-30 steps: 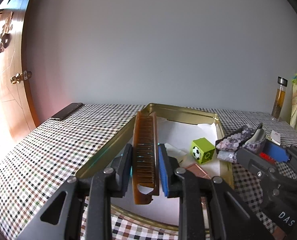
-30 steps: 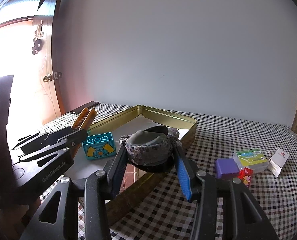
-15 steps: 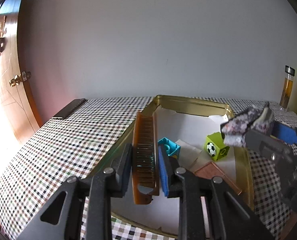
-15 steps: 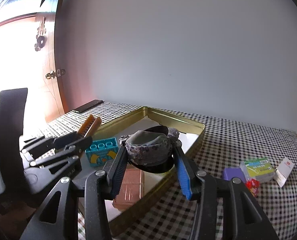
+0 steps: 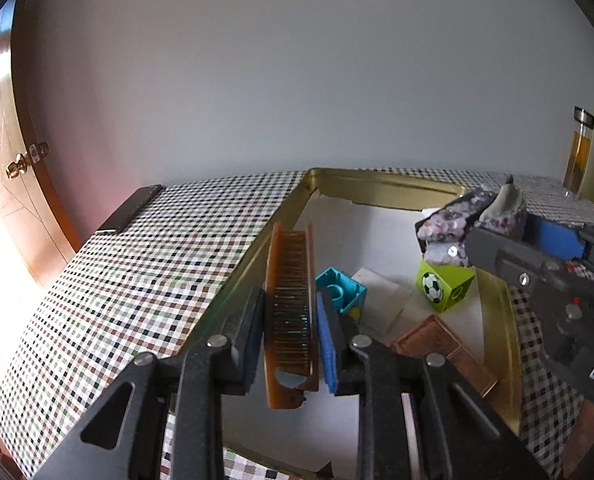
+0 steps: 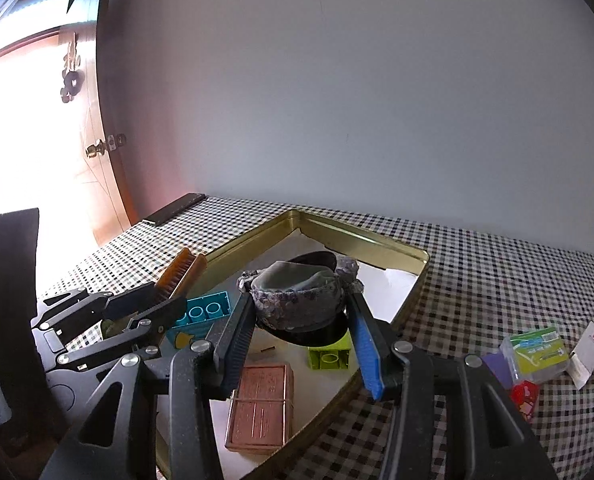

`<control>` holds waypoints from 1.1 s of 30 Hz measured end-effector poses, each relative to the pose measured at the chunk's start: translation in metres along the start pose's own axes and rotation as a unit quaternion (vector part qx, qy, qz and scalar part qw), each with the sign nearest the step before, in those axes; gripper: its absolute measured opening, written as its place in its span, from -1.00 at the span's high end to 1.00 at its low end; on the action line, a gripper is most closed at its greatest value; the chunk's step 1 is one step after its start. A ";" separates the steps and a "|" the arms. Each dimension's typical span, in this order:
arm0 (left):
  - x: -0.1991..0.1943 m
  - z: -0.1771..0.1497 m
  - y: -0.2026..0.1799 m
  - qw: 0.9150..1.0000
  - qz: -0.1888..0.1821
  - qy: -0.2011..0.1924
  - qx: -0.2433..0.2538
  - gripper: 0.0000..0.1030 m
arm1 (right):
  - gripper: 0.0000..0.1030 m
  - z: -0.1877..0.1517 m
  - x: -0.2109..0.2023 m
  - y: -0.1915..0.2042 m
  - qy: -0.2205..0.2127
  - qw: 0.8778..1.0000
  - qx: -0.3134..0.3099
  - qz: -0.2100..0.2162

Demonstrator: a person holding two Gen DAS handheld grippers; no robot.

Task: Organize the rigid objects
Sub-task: 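Lower the comb and the pouch into the tin and open both tools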

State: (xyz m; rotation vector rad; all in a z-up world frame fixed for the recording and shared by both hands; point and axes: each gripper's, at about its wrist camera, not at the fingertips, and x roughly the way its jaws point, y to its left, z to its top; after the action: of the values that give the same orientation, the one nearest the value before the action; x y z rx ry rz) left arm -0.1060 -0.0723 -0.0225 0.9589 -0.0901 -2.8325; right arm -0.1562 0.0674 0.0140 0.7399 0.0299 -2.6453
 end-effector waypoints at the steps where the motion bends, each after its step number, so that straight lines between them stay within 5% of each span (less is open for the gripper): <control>1: 0.002 0.001 0.000 1.000 0.000 0.003 0.002 0.55 | 0.03 -0.001 0.001 0.000 0.002 1.000 0.001 0.000; 20: 0.022 0.012 -0.013 0.998 0.015 0.026 0.046 0.54 | 0.03 0.001 0.026 0.003 0.036 0.999 0.006 0.011; 26: 0.016 0.007 -0.012 0.999 0.031 0.014 0.042 0.05 | -0.01 -0.001 0.022 -0.003 0.031 0.999 0.016 0.028; 28: 0.015 0.005 -0.011 0.998 0.040 0.013 0.037 -0.28 | -0.04 -0.001 0.017 -0.004 0.023 0.999 0.017 0.029; 30: 0.012 0.004 -0.009 0.998 0.046 0.008 0.030 -0.61 | -0.37 -0.001 0.014 -0.006 0.017 0.999 0.020 0.027; 33: 0.004 0.003 -0.009 0.999 0.043 -0.003 0.025 -0.84 | -0.43 -0.004 0.007 -0.009 0.010 0.999 0.020 0.028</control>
State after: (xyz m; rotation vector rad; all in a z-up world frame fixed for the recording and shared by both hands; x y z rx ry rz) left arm -0.1119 -0.0640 -0.0238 0.9334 -0.1983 -2.7660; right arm -0.1633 0.0732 0.0063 0.7691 -0.0380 -2.5933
